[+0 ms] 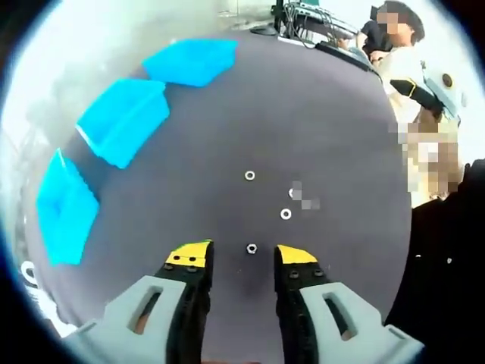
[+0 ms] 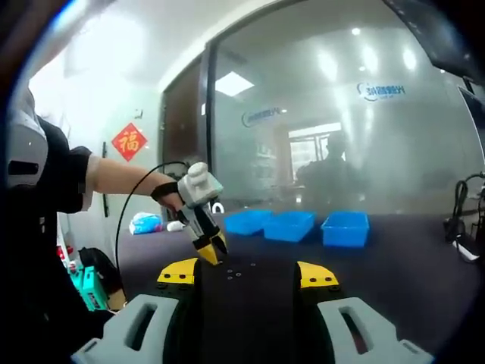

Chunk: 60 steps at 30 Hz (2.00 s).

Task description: Sort the screws, nuts, and washers into the corresponding bins

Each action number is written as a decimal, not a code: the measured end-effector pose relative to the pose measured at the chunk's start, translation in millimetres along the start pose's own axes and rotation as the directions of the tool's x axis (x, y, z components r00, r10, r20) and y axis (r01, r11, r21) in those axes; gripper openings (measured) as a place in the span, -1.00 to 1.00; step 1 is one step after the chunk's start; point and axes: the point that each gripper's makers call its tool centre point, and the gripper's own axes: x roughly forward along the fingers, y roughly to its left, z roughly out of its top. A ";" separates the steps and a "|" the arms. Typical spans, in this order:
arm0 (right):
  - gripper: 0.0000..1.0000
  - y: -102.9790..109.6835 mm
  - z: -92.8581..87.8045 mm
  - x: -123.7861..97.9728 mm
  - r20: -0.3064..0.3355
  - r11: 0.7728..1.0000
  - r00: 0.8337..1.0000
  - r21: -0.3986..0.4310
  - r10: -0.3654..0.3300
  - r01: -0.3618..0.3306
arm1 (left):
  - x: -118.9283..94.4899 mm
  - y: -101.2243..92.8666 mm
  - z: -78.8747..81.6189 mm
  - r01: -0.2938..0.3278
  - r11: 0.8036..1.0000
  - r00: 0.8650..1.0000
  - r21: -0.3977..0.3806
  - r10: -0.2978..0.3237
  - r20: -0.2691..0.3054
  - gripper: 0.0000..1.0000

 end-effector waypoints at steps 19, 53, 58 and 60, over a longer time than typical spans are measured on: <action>-0.12 4.2 -2.3 1.4 0.000 1.000 1.000 0.006 0.005 -0.005 | 5.1 -3.6 -4.0 0.029 0.999 1.000 -0.037 -0.029 0.000 -0.85; -0.12 13.5 12.9 3.7 0.017 1.000 1.000 -0.026 0.015 -0.014 | -85.9 -37.8 29.0 0.022 0.972 0.760 -0.234 0.136 0.635 -0.89; -0.12 14.9 16.3 4.3 0.019 0.999 1.000 -0.033 0.013 -0.013 | -103.7 -36.1 31.5 -0.048 0.960 0.657 -0.277 0.239 0.715 -0.89; -0.12 15.3 17.0 4.1 0.019 0.999 1.000 -0.036 0.013 -0.013 | -110.8 -37.6 35.2 -0.052 0.957 0.611 -0.287 0.258 0.749 -0.89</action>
